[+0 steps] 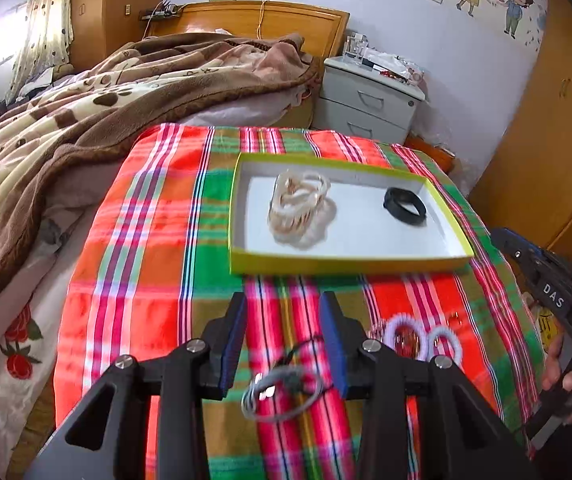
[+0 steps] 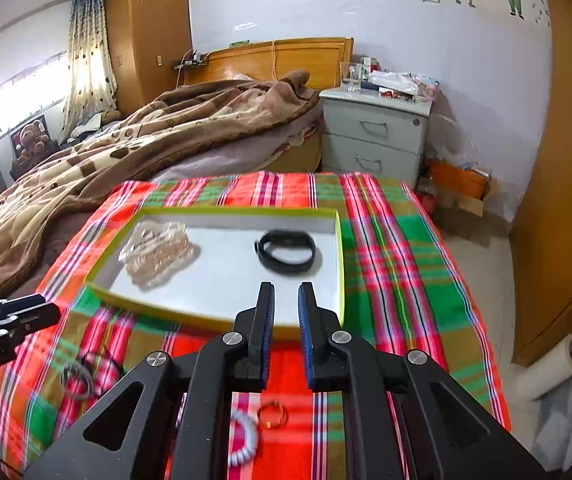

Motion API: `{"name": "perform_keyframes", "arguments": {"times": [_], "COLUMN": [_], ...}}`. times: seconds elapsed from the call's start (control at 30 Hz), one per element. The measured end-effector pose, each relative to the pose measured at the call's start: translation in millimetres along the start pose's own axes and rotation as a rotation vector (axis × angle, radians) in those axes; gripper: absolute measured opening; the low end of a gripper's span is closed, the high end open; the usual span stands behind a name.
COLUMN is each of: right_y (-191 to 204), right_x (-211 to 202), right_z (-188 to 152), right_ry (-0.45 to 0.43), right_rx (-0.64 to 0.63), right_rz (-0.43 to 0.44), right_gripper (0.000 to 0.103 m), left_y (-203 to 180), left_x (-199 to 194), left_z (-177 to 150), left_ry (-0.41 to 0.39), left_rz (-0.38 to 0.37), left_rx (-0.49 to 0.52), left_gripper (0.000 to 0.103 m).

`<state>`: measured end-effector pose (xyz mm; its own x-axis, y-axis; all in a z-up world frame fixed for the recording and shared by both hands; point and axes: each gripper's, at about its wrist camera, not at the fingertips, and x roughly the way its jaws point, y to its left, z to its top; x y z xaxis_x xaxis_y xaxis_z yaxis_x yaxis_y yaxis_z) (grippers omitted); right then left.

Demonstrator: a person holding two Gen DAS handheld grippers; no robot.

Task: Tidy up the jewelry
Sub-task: 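Withdraw both tools from the box back toward the remaining jewelry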

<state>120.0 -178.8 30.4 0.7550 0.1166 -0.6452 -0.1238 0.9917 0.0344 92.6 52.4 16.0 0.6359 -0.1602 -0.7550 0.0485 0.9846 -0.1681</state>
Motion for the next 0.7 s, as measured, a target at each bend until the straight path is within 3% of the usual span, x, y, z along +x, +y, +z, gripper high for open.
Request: {"name": "perform_keyframes", "arguments": {"times": [0.27, 0.43, 0.7], "right_y": [-6, -8, 3], "right_x": [0, 3, 11], "right_z": [-29, -47, -63], "right_ry": [0.052, 0.094, 0.160], "right_rx": [0.015, 0.011, -0.028], "right_rz": [0.011, 0.049, 0.175], "right_gripper": [0.014, 0.034, 0.034], "left_y": [14, 21, 27], "left_x": [-6, -7, -3], "left_z": [-27, -40, -52], "left_ry": [0.021, 0.036, 0.074], "left_rz": [0.002, 0.001, -0.021], "left_rx": [-0.033, -0.034, -0.041], "left_gripper": [0.039, 0.039, 0.039]}}
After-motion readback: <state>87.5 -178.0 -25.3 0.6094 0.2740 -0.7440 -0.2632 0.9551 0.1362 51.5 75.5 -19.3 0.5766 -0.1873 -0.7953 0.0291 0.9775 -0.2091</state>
